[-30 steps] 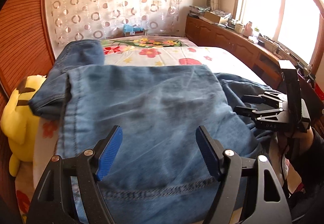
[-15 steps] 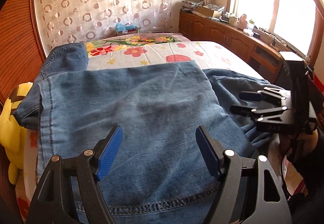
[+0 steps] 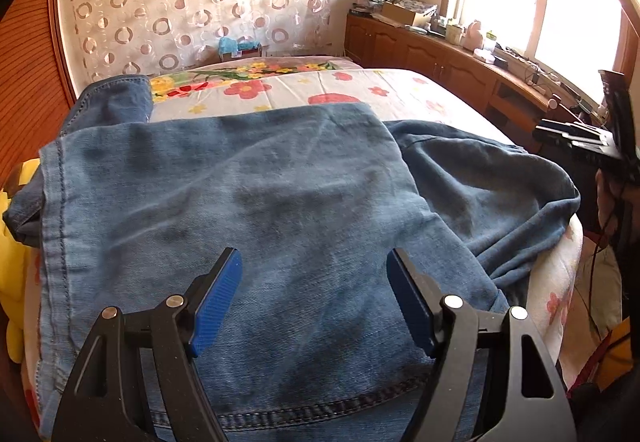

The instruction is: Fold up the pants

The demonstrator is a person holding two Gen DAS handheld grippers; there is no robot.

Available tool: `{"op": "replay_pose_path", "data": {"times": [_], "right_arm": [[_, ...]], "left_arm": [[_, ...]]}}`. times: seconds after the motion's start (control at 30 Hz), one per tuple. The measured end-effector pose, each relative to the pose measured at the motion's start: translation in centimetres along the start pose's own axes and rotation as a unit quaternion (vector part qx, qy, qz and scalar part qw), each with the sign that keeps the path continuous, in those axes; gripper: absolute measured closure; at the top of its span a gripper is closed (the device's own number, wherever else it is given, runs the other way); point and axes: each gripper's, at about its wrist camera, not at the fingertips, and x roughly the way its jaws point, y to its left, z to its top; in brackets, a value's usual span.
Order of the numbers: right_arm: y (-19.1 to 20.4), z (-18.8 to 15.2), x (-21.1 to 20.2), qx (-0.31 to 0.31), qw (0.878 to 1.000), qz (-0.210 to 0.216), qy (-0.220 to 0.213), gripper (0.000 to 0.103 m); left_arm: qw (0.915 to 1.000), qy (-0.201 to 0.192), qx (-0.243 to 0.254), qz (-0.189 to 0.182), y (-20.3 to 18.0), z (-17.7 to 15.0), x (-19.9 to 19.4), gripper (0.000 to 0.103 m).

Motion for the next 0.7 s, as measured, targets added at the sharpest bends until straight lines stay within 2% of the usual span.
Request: {"op": "replay_pose_path", "data": {"times": [0.2,0.43,0.5,0.57,0.6,0.67,0.7], "right_arm": [[-5.1,-1.4,2.5,0.036,0.998,-0.002,0.049,0.056],[-6.0,-1.0,5.5,0.06,0.993,0.051,0.089,0.056],[-6.3,-0.9,6.1,0.057,0.992,0.049,0.103,0.057],[-6.9,-0.6,6.6,0.051,0.992,0.043,0.107,0.077],[-7.1,-0.3,6.6,0.052,0.992,0.041,0.111,0.08],[-7.2,0.3,6.3,0.044,0.992,0.049,0.107,0.094],[-6.9,0.8,6.2,0.036,0.993,0.049,0.1,0.095]], "left_arm": [[0.9999,0.015,-0.003,-0.001,-0.2,-0.6,1.0,0.027],[0.9999,0.016,0.003,0.005,-0.5,-1.2,1.5,0.025],[0.9999,0.015,0.003,0.003,-0.5,-1.2,1.5,0.025],[0.9999,0.014,0.003,0.003,-0.5,-1.4,1.4,0.025],[0.9999,0.014,0.004,0.003,-0.5,-1.4,1.4,0.025],[0.9999,0.013,0.005,0.004,-0.6,-1.5,1.4,0.025],[0.9999,0.013,0.004,0.003,-0.5,-1.5,1.5,0.025]]}}
